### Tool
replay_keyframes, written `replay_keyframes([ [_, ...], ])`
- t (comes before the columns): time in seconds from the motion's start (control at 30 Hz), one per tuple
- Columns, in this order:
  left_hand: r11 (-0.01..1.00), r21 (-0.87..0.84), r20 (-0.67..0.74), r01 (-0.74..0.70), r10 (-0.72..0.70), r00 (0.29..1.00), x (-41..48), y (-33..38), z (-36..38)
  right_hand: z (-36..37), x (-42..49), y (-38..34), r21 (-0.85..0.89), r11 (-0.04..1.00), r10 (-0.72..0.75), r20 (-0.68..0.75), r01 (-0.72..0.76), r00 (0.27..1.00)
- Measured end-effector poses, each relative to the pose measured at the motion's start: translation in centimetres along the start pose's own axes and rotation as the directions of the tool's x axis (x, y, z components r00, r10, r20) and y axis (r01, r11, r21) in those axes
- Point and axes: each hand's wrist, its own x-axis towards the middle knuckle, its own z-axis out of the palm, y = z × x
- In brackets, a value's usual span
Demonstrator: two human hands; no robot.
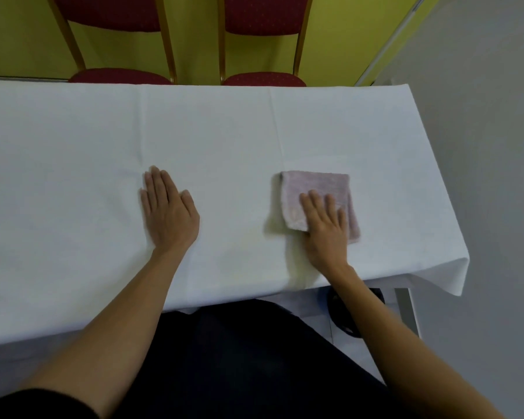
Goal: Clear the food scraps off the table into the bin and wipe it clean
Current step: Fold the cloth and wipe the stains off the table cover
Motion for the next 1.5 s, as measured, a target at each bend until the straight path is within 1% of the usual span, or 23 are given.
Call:
replay_keyframes([
  [0.07,1.0,-0.004,0.006,-0.007,0.007,1.0,-0.3,-0.2,-0.1,-0.2,-0.4,-0.7,0.024,0.99,0.138,0.001,-0.138,0.99],
  [0.1,1.0,-0.006,0.009,-0.009,0.009,1.0,-0.6,-0.4,-0.1,-0.1,-0.6,-1.9,0.039,0.985,0.167,0.007,-0.167,0.986],
  [0.13,1.0,-0.004,0.016,-0.011,0.011,1.0,-1.1,-0.5,-0.1,0.0,-1.0,-3.4,0.061,0.984,0.166,0.021,-0.167,0.986],
  [0.17,1.0,0.001,0.022,-0.018,0.018,1.0,-1.7,-0.7,-0.1,0.3,-1.6,-5.1,0.08,0.988,0.127,0.025,-0.129,0.992],
  [0.27,0.998,0.018,0.018,-0.065,0.065,0.998,-4.5,-1.2,-0.3,2.0,-4.7,-10.3,0.092,0.992,-0.086,-0.021,0.087,0.996],
  [0.37,0.999,0.027,-0.005,-0.043,0.043,0.999,-7.5,-3.0,-0.7,3.3,-8.2,-12.9,0.109,0.949,-0.299,0.021,0.295,0.954],
  [0.43,0.999,0.036,-0.025,-0.001,0.001,1.0,-9.2,-5.1,-1.4,3.1,-9.5,-12.4,0.084,0.928,-0.367,0.04,0.362,0.93],
  [0.5,0.997,0.071,-0.055,0.026,-0.022,0.998,-10.7,-7.4,-2.2,2.8,-9.5,-10.4,0.067,0.938,-0.342,0.026,0.34,0.939],
  [0.6,0.994,0.089,-0.079,0.058,-0.051,0.996,-12.4,-10.2,-3.2,2.0,-8.7,-7.5,0.05,0.987,-0.152,-0.02,0.153,0.988],
  [0.67,0.994,0.07,-0.082,0.089,-0.083,0.993,-13.5,-11.4,-3.8,1.8,-8.3,-7.7,0.036,0.998,-0.054,-0.027,0.054,0.998],
  [0.73,0.991,0.055,-0.092,0.12,-0.115,0.989,-14.5,-12.3,-4.2,2.0,-7.9,-9.5,0.059,0.998,0.017,0.0,-0.017,1.0],
  [0.8,0.985,0.044,-0.098,0.164,-0.16,0.982,-15.6,-13.2,-4.6,2.4,-6.9,-12.2,0.089,0.996,0.014,0.03,-0.017,0.999],
  [0.9,0.974,0.037,-0.091,0.224,-0.22,0.971,-16.8,-14.6,-5.0,3.1,-4.7,-17.0,0.086,0.989,-0.127,0.088,0.12,0.988],
  [0.97,0.96,0.005,-0.078,0.28,-0.279,0.957,-17.1,-15.5,-5.4,3.5,-3.6,-20.8,0.072,0.968,-0.249,0.128,0.242,0.96],
  [1.03,0.936,-0.025,-0.062,0.35,-0.351,0.934,-17.3,-16.3,-5.9,4.0,-3.7,-24.6,0.087,0.927,-0.374,0.166,0.364,0.913],
  [1.13,0.92,-0.021,-0.064,0.391,-0.392,0.918,-17.3,-17.4,-6.5,5.0,-6.1,-28.6,0.128,0.824,-0.567,0.186,0.552,0.803],
  [1.2,0.923,-0.01,-0.065,0.384,-0.384,0.921,-17.3,-17.9,-6.7,5.8,-8.1,-29.2,0.154,0.737,-0.676,0.181,0.658,0.714],
  [1.3,0.932,-0.005,-0.062,0.361,-0.361,0.931,-17.4,-18.4,-6.8,6.4,-9.7,-27.2,0.212,0.619,-0.785,0.145,0.756,0.602],
  [1.33,0.933,-0.01,-0.059,0.36,-0.36,0.931,-17.5,-18.4,-6.8,6.3,-9.8,-25.9,0.222,0.59,-0.807,0.151,0.776,0.571],
  [1.37,0.933,-0.014,-0.059,0.359,-0.36,0.931,-17.5,-18.2,-6.7,6.0,-9.9,-24.3,0.231,0.579,-0.815,0.155,0.782,0.558],
  [1.4,0.934,-0.014,-0.061,0.357,-0.358,0.932,-17.5,-18.1,-6.6,5.7,-9.9,-22.4,0.242,0.594,-0.804,0.154,0.767,0.574],
  [1.43,0.934,-0.013,-0.065,0.356,-0.356,0.932,-17.4,-17.9,-6.6,5.3,-9.9,-20.5,0.25,0.636,-0.769,0.135,0.73,0.625],
  [1.5,0.933,-0.014,-0.07,0.358,-0.359,0.931,-17.1,-17.4,-6.5,4.5,-9.8,-17.0,0.249,0.766,-0.622,0.058,0.592,0.781],
])
